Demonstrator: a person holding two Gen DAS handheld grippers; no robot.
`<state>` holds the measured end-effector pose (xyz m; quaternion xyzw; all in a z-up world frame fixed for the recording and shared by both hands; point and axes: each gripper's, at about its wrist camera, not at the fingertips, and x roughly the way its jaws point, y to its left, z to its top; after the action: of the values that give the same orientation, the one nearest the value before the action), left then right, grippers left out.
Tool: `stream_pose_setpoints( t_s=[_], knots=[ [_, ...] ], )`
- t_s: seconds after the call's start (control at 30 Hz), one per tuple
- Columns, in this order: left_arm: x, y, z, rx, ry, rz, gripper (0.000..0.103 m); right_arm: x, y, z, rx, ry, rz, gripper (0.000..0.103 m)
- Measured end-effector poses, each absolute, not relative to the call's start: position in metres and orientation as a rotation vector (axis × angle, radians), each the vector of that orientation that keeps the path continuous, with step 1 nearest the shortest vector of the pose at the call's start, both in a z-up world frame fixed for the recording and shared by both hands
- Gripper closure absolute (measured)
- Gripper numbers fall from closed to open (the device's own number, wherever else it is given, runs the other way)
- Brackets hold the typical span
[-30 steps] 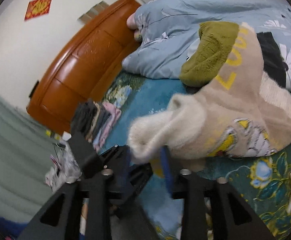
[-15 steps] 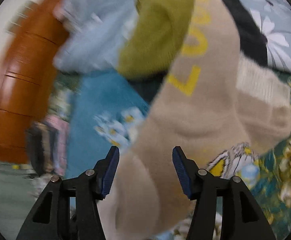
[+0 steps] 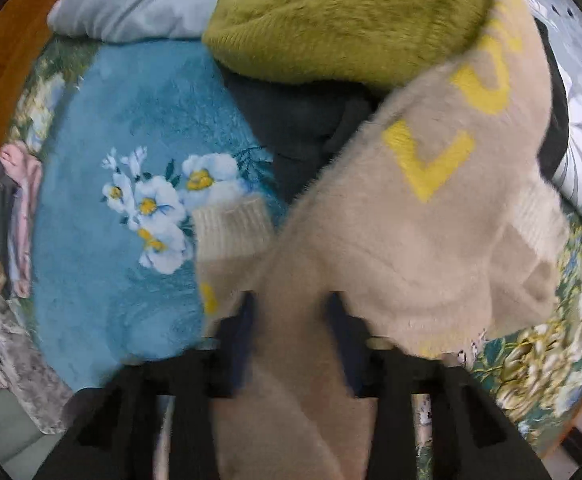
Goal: Fold clothes
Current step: 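Grasp the beige sweater's cuff with the left gripper while the right gripper grasps the body, then lift the beige sweater off the pile with both grippers, shaking it open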
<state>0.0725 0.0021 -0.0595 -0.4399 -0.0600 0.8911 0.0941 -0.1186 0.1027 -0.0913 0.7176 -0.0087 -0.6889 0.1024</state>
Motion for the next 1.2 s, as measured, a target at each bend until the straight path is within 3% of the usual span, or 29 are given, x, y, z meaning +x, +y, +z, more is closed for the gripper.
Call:
stream_pose_setpoints(
  t_s=[0.3, 0.47, 0.53, 0.6, 0.7, 0.8, 0.9, 1.2],
  knots=[
    [0.091, -0.041, -0.031, -1.168, -0.463, 2.738, 0.081, -0.075, 0.184, -0.007, 1.733, -0.583, -2.265, 0.094],
    [0.104, -0.066, 0.021, -0.985, -0.464, 2.872, 0.082, -0.044, 0.22, 0.06, 1.4, -0.807, -2.32, 0.095],
    [0.111, -0.076, 0.048, -0.896, -0.471, 2.919, 0.083, -0.032, 0.222, 0.083, 1.25, -0.817, -2.344, 0.095],
    [0.117, -0.084, 0.071, -0.836, -0.463, 2.958, 0.083, -0.02, 0.227, 0.112, 1.076, -0.805, -2.4, 0.103],
    [0.126, -0.093, 0.102, -0.755, -0.447, 3.01, 0.083, -0.002, 0.231, 0.148, 0.898, -0.827, -2.388, 0.103],
    [0.138, -0.095, 0.11, -0.741, -0.428, 3.046, 0.084, 0.011, 0.22, 0.167, 0.903, -0.7, -2.428, 0.103],
    [0.154, -0.098, 0.104, -0.765, -0.431, 3.066, 0.084, 0.023, 0.212, 0.152, 0.969, -0.688, -2.364, 0.103],
    [0.191, -0.133, 0.065, -0.877, -0.61, 3.064, 0.084, 0.024, 0.166, 0.012, 1.387, -0.632, -2.183, 0.097]
  ],
)
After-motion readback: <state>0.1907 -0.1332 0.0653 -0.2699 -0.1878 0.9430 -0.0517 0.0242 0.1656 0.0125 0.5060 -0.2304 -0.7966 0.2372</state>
